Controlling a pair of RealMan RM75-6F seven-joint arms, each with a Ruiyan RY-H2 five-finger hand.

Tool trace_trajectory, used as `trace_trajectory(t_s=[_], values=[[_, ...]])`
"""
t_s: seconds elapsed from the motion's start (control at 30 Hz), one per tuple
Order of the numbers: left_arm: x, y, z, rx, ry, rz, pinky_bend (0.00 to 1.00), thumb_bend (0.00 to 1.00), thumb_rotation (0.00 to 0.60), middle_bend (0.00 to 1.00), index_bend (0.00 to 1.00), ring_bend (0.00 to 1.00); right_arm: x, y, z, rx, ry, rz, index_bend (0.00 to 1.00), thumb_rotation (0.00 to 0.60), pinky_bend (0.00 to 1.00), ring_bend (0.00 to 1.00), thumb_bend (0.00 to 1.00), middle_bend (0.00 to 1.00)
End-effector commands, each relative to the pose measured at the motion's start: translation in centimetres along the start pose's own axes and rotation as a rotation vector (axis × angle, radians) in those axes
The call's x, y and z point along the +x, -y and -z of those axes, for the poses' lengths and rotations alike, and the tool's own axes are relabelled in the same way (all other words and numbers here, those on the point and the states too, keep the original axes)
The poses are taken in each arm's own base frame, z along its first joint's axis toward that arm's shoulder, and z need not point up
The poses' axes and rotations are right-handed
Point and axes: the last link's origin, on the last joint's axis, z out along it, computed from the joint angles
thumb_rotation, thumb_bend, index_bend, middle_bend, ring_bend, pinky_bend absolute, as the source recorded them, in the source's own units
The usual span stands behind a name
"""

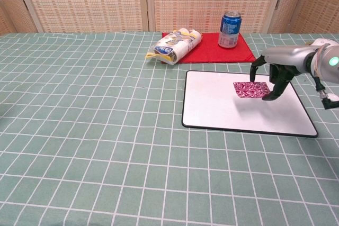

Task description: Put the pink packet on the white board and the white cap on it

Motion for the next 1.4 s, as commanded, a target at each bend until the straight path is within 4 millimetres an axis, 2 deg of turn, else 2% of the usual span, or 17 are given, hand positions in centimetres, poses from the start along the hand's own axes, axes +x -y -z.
trace_trajectory(t_s=[0.03, 0.37, 0.4, 0.47, 0.53, 0.7, 0.8, 0.87, 0.93, 1.07, 1.17, 1.4], values=[[0.0, 0.0, 0.0, -0.003, -0.003, 0.001, 0.11, 0.28, 0.6, 0.0, 0.0, 0.0, -0.3, 0.6, -1.2, -0.019, 0.012, 0.014, 0.43, 0.6, 1.0, 1.0, 0.26, 1.0], [0.1, -0.4, 0.2, -0.026, -0.014, 0.005, 0.11, 0.28, 0.6, 0.0, 0.0, 0.0, -1.0, 0.4, -2.2, -0.045, 0.037, 0.036, 0.4, 0.6, 1.0, 1.0, 0.26, 1.0], [0.1, -0.3, 0.2, -0.025, -0.013, 0.007, 0.11, 0.28, 0.6, 0.0, 0.0, 0.0, -1.0, 0.4, -2.2, -0.046, 0.039, 0.039, 0.39, 0.6, 1.0, 1.0, 0.24, 1.0], [0.1, -0.3, 0.1, -0.022, -0.011, 0.01, 0.11, 0.28, 0.6, 0.0, 0.0, 0.0, -0.9, 0.3, -2.3, -0.048, 0.037, 0.046, 0.35, 0.6, 1.0, 1.0, 0.1, 1.0], [0.1, -0.3, 0.1, -0.022, -0.011, 0.009, 0.11, 0.28, 0.6, 0.0, 0.0, 0.0, -0.8, 0.2, -2.2, -0.05, 0.032, 0.048, 0.31, 0.6, 1.0, 1.0, 0.02, 1.0], [0.0, -0.3, 0.1, -0.026, -0.006, 0.005, 0.11, 0.28, 0.6, 0.0, 0.0, 0.0, 0.6, -1.2, -1.0, -0.068, -0.007, 0.043, 0.29, 0.6, 1.0, 1.0, 0.0, 1.0], [0.0, -0.3, 0.1, -0.026, -0.002, 0.006, 0.11, 0.28, 0.6, 0.0, 0.0, 0.0, 1.6, -3.5, 0.2, -0.115, -0.041, 0.045, 0.31, 0.6, 1.0, 1.0, 0.0, 1.0], [-0.1, -0.4, 0.2, -0.025, 0.001, 0.012, 0.11, 0.28, 0.6, 0.0, 0.0, 0.0, 2.0, -6.1, 1.1, -0.17, -0.054, 0.045, 0.33, 0.6, 1.0, 1.0, 0.0, 1.0], [-0.1, -0.4, 0.1, -0.025, 0.005, 0.013, 0.11, 0.28, 0.6, 0.0, 0.0, 0.0, 1.9, -9.0, 1.7, -0.232, -0.049, 0.044, 0.35, 0.6, 1.0, 1.0, 0.02, 1.0], [-0.3, -0.6, 0.1, -0.029, 0.01, 0.01, 0.11, 0.28, 0.6, 0.0, 0.0, 0.0, 1.0, -13.3, 2.1, -0.312, -0.023, 0.025, 0.43, 0.6, 1.0, 1.0, 0.08, 1.0], [-0.4, -0.6, 0.1, -0.028, 0.015, 0.009, 0.11, 0.28, 0.6, 0.0, 0.0, 0.0, 0.3, -15.3, 1.8, -0.335, -0.012, 0.013, 0.47, 0.6, 1.0, 1.0, 0.11, 1.0], [-0.4, -0.6, 0.1, -0.027, 0.019, 0.01, 0.11, 0.28, 0.6, 0.0, 0.0, 0.0, -0.8, -17.0, 0.7, -0.34, -0.001, -0.003, 0.5, 0.6, 1.0, 1.0, 0.2, 1.0]])
